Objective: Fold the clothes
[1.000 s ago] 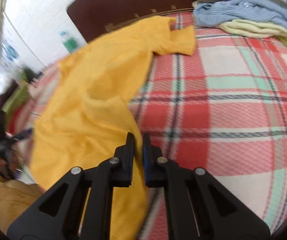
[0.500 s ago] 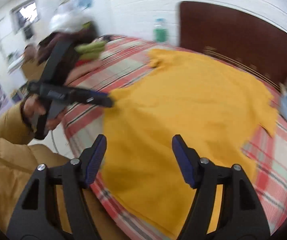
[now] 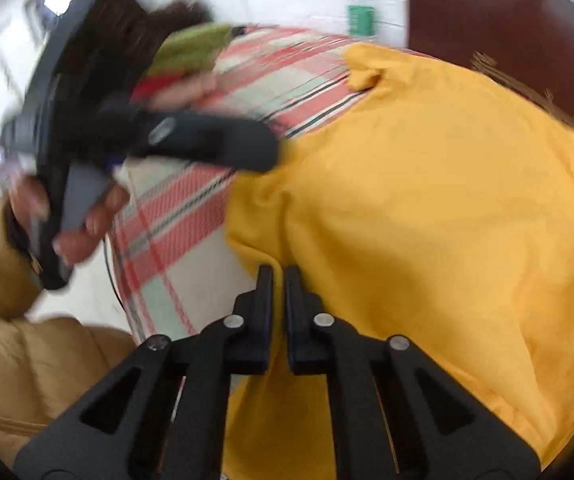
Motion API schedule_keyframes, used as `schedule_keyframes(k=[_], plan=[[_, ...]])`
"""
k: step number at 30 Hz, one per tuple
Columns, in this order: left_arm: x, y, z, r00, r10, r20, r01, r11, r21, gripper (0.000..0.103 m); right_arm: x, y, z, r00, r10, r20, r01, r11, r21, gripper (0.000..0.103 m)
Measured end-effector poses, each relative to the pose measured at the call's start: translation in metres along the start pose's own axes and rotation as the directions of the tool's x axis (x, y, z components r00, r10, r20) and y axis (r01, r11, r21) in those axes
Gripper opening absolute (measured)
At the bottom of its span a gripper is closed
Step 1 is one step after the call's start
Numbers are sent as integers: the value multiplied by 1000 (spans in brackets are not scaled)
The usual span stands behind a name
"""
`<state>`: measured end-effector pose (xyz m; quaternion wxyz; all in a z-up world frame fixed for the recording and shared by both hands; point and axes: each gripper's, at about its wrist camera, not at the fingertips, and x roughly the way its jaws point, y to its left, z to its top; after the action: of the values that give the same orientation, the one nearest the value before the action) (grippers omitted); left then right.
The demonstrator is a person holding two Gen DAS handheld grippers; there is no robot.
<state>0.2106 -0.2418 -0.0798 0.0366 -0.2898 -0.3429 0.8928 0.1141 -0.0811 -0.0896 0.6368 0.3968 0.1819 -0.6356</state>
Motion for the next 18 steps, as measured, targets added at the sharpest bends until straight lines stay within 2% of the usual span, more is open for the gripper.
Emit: schedule_keyframes(k=[3, 5, 8, 11, 13, 16, 17, 18], plan=[[-6, 3, -1, 1000, -1, 16, 1, 1000, -8, 86, -19, -43, 0, 996, 50, 80, -64, 982, 179, 7], [-5, 5, -3, 1000, 3, 7, -2, 1000, -9, 86, -25, -70, -2, 991, 71, 114, -102, 952, 288, 7], [3, 4, -7, 1000, 13, -20, -13, 1000, 1, 86, -27, -97, -6, 994, 16, 113, -56, 932, 357, 7], [16, 0, -11, 998, 24, -57, -23, 1000, 20, 87, -24, -102, -11, 997, -13, 76, -15, 933, 361, 7], [25, -5, -13, 996, 25, -81, -22, 999, 34, 87, -26, -94, -10, 996, -73, 44, 55, 946, 320, 13], [41, -10, -12, 992, 18, -122, -11, 998, 54, 87, -40, -77, -3, 984, -170, 55, 154, 962, 225, 36], [47, -12, -12, 991, 18, -135, -10, 998, 61, 87, -50, -69, -4, 980, -186, 75, 170, 969, 178, 49], [51, -13, -10, 989, 18, -144, -8, 998, 64, 87, -59, -59, -4, 979, -182, 96, 170, 978, 124, 56]])
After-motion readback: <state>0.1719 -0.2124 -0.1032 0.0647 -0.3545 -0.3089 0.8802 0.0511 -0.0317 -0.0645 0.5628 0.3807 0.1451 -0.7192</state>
